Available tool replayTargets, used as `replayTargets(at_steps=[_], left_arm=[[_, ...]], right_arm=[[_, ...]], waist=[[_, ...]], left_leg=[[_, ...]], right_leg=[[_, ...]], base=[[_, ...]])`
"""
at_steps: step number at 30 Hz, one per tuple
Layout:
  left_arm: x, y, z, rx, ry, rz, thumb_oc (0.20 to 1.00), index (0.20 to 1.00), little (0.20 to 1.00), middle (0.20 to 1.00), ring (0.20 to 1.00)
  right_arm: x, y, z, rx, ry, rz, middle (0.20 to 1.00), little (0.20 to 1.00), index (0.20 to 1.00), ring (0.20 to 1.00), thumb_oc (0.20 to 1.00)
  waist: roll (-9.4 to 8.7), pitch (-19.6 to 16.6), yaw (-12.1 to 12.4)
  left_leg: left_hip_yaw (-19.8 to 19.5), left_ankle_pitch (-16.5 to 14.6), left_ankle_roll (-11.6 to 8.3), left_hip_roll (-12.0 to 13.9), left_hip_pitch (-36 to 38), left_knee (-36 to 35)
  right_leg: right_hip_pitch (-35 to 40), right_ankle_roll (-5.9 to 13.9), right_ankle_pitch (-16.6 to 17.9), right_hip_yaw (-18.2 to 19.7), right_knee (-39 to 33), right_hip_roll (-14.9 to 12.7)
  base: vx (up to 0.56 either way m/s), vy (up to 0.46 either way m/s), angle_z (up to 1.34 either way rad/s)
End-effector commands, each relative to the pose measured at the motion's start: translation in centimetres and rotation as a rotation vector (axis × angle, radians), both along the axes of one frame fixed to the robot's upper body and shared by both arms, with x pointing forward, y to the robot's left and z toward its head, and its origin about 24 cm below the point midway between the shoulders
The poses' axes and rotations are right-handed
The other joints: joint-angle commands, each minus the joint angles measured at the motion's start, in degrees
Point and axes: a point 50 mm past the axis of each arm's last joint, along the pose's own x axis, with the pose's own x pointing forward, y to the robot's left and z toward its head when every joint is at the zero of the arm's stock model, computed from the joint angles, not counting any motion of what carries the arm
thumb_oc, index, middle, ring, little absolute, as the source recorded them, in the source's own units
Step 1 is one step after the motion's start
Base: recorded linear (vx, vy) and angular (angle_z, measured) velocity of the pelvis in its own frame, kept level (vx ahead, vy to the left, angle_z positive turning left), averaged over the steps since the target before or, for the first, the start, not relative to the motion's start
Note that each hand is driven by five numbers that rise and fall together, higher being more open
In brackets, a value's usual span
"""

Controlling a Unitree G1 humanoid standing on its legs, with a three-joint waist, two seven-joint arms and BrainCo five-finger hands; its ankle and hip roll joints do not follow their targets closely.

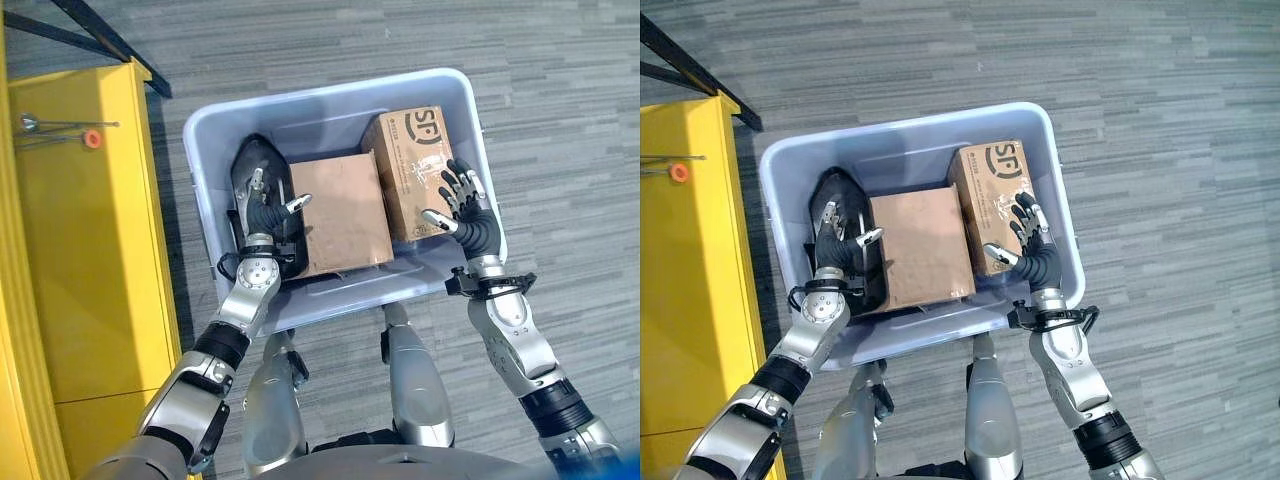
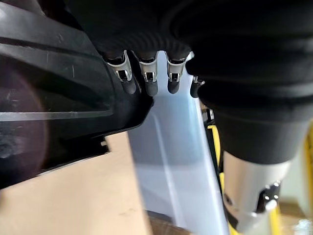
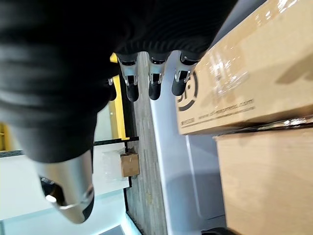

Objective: Move parts from the plastic box to the shelf.

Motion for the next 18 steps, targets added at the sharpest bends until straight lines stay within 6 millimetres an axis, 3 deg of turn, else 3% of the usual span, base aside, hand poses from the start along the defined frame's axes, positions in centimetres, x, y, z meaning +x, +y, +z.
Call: replayTargets(at_steps=[1, 5, 8, 12, 18], left_arm=[[0.5, 1.9, 1.2, 0.08, -0.04, 0.081, 1.0, 1.0, 1.0, 1.0, 1.0], [2.6, 3.9, 2.6, 0.162, 0.016, 0.167, 1.0, 1.0, 1.0, 1.0, 1.0], [3.0, 4.0, 3.0, 0.18, 0.032, 0.174, 1.0, 1.0, 1.0, 1.0, 1.0], [3.7, 4.0, 3.8, 0.25, 0.05, 0.171, 1.0, 1.0, 1.0, 1.0, 1.0], [4.1, 2.6, 3.4, 0.344, 0.091, 0.106, 1.0, 1.0, 1.0, 1.0, 1.0]], right_arm=[[-0.5, -0.4, 2.6, 0.036, -0.147, 0.005, 1.0, 1.0, 1.0, 1.0, 1.0], [-0.6, 0.1, 2.6, 0.025, -0.152, 0.047, 1.0, 1.0, 1.0, 1.0, 1.0], [-0.6, 0.3, 2.7, 0.026, -0.158, 0.063, 1.0, 1.0, 1.0, 1.0, 1.0], [-0.7, 0.4, 2.8, 0.028, -0.162, 0.086, 1.0, 1.0, 1.0, 1.0, 1.0], [-0.8, 0.4, 2.9, 0.019, -0.165, 0.1, 1.0, 1.0, 1.0, 1.0, 1.0]], waist=[[-1.38, -0.95, 0.38], [-2.34, 0.14, -2.21], [-2.56, 0.21, -2.79], [-2.74, 0.35, -3.92], [-2.31, 0.3, -4.82]], left_leg=[[-0.95, 1.25, -3.3, 5.42, 1.05, 3.19], [-0.07, 0.62, -4.53, 6.04, 1.29, 2.41], [0.33, 0.76, -4.69, 6.07, 1.37, 2.03], [1.07, 0.83, -4.93, 6.26, 1.52, 1.41], [1.78, 0.81, -5.08, 6.27, 1.77, 0.85]], right_leg=[[-1.47, 1.67, 2.03, -1.81, 4.8, -3.19], [-2.99, 1.96, 1.28, -0.46, 4.92, -1.99], [-3.44, 2.0, 1.43, -0.15, 4.79, -1.71], [-4.27, 2.11, 1.55, 0.63, 4.69, -1.24], [-4.61, 2.14, 1.7, 1.16, 4.31, -0.98]], base=[[-0.01, -0.005, -0.14], [0.05, 0.013, -0.13], [0.01, 0.002, -0.11], [0.02, 0.005, -0.13], [0.03, 0.003, -0.06]])
